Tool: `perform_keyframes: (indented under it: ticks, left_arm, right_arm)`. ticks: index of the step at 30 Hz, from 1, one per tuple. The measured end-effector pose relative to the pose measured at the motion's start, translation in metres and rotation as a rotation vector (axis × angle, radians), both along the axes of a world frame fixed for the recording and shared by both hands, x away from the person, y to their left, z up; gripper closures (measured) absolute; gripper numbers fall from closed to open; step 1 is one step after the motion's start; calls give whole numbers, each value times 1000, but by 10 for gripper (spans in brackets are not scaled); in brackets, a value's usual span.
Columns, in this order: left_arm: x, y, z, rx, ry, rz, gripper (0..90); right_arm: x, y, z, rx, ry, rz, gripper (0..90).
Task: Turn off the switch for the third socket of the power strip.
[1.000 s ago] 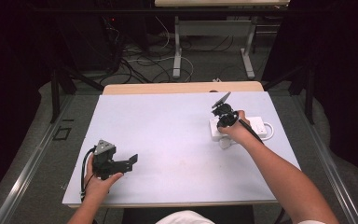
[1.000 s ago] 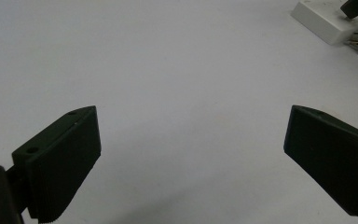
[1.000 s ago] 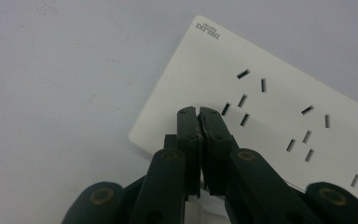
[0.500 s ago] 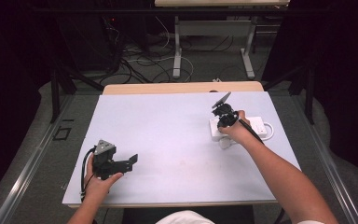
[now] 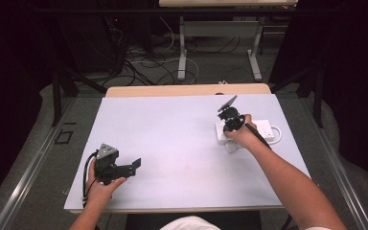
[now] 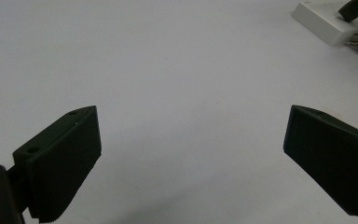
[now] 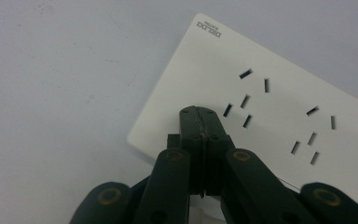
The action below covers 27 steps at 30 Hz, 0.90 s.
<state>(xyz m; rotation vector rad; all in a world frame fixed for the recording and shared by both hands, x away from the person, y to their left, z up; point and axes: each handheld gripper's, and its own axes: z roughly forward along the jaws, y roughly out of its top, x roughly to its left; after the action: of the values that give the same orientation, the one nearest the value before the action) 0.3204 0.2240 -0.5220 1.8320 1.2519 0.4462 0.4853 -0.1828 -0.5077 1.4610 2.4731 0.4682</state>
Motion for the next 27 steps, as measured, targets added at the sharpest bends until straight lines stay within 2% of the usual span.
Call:
perform_keyframes:
  ticks: [9,13,14,15,17,18,19,20,22,24,26,27]
  left_arm:
    - [1,0,0,-2,-6,3,38]
    - [2,-1,0,3,1,-5,38]
    - [2,-1,0,2,3,-6,38]
    - [2,-1,0,3,3,-6,38]
    - [2,-1,0,3,5,-7,38]
    - [2,-2,-1,-1,-3,-1,38]
    - [2,-2,-1,-1,-4,-1,38]
    - [2,-1,0,3,4,-8,38]
    - [2,-1,0,4,3,-10,38]
    - [2,-1,0,3,3,-10,38]
    - [2,-1,0,0,1,-7,38]
    - [2,-1,0,0,1,-7,38]
  right_arm:
    - [1,-1,1,11,18,-7,875]
    - [2,0,2,18,12,-6,861]
    - [1,1,3,26,18,-19,858]
    - [1,2,3,49,-5,-18,847]
    - [1,2,4,57,-3,-24,843]
    - [1,2,5,57,-8,-15,838]
    - [1,2,7,40,9,-20,834]
    - [2,2,5,61,-25,-16,826]
    - [1,2,8,59,-14,-29,810]
    - [2,1,8,61,-33,-13,791]
    - [2,2,9,66,-42,-31,763]
    - [2,1,10,74,-53,-22,727]
